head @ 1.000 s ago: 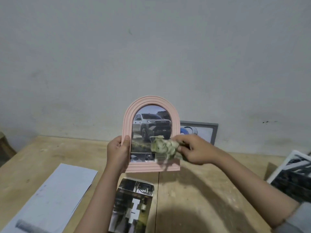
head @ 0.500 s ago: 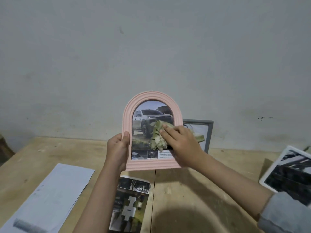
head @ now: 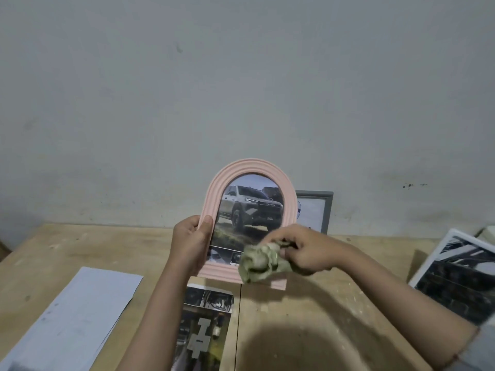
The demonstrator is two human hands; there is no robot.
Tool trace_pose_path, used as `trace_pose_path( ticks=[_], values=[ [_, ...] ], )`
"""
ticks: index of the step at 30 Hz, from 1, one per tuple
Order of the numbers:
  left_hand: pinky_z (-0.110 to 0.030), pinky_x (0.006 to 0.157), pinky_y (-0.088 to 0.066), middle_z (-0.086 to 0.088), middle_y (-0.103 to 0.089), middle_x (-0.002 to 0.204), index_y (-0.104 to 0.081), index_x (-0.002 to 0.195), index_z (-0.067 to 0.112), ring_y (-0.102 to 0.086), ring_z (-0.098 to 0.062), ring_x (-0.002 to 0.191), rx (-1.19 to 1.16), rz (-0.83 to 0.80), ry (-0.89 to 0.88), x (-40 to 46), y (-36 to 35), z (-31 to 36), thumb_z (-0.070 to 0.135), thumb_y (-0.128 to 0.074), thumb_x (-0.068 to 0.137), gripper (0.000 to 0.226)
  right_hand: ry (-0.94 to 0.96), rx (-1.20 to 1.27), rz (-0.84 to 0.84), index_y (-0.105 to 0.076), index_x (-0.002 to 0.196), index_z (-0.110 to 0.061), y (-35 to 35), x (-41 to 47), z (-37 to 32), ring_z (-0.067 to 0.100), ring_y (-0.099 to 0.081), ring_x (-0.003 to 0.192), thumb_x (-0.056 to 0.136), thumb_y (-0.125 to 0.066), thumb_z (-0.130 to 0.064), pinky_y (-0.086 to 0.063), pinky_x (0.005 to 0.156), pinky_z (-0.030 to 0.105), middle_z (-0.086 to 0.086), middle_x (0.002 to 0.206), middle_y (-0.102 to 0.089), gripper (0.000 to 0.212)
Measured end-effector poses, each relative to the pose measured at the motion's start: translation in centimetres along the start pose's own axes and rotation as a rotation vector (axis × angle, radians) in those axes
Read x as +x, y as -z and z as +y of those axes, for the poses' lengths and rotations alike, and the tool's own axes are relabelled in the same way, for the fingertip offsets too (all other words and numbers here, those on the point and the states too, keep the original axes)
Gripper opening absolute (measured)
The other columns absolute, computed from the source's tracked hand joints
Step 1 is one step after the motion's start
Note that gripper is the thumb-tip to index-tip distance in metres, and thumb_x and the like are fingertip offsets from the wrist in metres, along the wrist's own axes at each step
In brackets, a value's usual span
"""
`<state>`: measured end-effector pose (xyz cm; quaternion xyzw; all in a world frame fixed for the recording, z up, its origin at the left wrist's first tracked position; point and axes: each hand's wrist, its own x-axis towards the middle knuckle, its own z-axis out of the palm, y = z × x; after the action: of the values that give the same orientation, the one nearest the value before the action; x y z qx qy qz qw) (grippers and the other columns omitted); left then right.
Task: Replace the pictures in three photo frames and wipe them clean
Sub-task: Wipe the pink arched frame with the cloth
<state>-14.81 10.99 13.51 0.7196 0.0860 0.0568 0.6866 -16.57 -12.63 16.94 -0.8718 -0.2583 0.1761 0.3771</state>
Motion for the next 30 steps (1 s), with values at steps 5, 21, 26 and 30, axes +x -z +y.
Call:
trace_pose_path(
  ticks=[5,21,26,30],
  values=[
    [-0.019,0.041,-0.027,0.002,-0.038,0.044,-0.057,0.070,0.004,-0.033,-0.013,0.039,-0.061,-0.131,0.000,0.9,-1.9,0.7,0.015,-0.052,0.097,0.029,0.248,-0.335,0.669,-0.061,0.122,-0.015,4.6,1.7,-2.3,0.020,-0.057,0.097,0.077,-0.046,-0.006,-0.046,0.084,0.027,0.000,0.110,-0.068,0.049],
    [-0.026,0.050,-0.032,-0.006,-0.046,0.051,-0.055,0.063,0.004,-0.039,-0.016,0.047,-0.180,-0.007,-0.058,1.7,-2.6,2.2,0.015,-0.050,0.097,0.036,0.414,-0.623,0.464,-0.044,0.138,-0.007,-5.5,1.6,2.1,0.020,-0.034,0.138,0.060,-0.044,0.010,-0.029,0.112,0.043,0.007,0.144,-0.045,0.080],
    [-0.035,0.059,-0.036,-0.011,-0.045,0.061,-0.056,0.065,0.003,-0.040,-0.021,0.057,-0.151,0.057,-0.030,1.9,-2.6,1.5,0.020,-0.052,0.096,0.036,0.367,-0.358,0.400,-0.055,0.125,-0.008,-5.6,1.2,0.7,0.020,-0.052,0.106,0.064,-0.044,0.008,-0.046,0.091,0.032,0.005,0.115,-0.063,0.065],
    [-0.035,0.060,-0.036,-0.012,-0.044,0.064,-0.055,0.064,-0.001,-0.040,-0.024,0.060,-0.145,0.071,-0.043,2.1,-2.6,0.6,0.029,-0.055,0.090,0.040,0.174,-0.087,0.222,-0.061,0.115,-0.014,-2.1,1.4,-1.0,0.013,-0.057,0.095,0.085,-0.052,-0.006,-0.045,0.082,0.026,0.000,0.104,-0.065,0.032]
  ],
)
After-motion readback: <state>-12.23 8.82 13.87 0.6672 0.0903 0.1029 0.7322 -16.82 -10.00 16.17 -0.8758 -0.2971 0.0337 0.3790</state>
